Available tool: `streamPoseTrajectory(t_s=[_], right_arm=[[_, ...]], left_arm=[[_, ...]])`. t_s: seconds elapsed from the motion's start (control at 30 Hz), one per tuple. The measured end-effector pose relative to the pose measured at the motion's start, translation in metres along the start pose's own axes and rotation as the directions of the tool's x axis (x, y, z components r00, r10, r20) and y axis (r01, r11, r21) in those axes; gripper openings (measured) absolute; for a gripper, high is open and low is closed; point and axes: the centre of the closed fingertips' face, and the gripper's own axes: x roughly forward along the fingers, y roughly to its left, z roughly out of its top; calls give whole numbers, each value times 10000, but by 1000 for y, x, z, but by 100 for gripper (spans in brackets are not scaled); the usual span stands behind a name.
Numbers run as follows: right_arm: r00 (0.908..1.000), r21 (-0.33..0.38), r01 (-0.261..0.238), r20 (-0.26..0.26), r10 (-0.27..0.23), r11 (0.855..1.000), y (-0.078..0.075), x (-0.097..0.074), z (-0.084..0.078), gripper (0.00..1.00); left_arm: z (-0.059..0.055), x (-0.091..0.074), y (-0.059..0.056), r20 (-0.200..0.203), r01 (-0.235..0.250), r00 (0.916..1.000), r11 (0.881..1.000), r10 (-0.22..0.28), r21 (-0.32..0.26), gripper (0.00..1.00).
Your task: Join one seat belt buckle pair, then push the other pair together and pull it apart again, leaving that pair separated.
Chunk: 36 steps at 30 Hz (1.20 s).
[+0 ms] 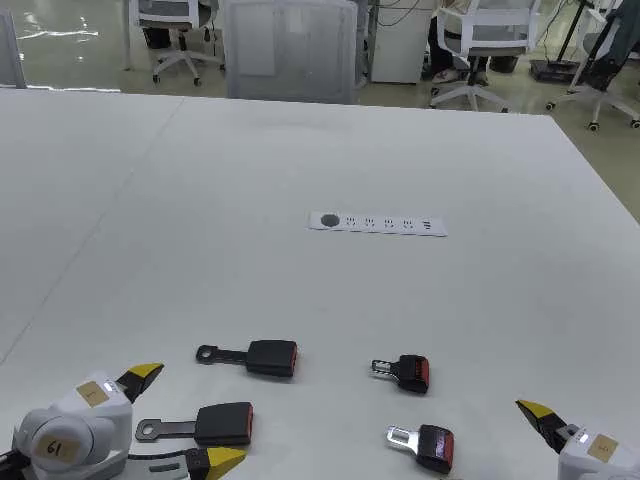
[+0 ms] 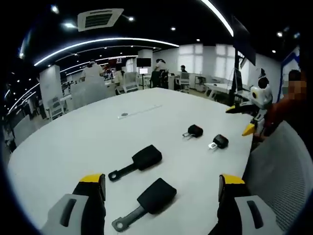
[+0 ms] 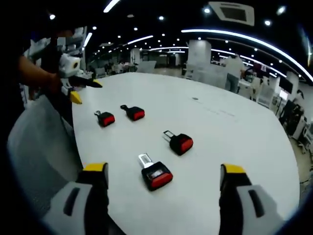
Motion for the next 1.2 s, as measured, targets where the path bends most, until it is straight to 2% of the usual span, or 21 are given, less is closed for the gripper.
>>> streamPoseTrajectory(t_s=[0.5, 1.2], right_arm=[[10000, -49, 36, -50, -36, 10000, -1, -2, 0, 98], [10000, -55, 37, -47, -37, 10000, -2, 2, 3, 97]], left_arm=[[-1, 3, -2, -18, 196, 9998, 9998, -196, 90, 97], [-2, 2, 0, -63, 219, 9997, 9997, -219, 121, 97]])
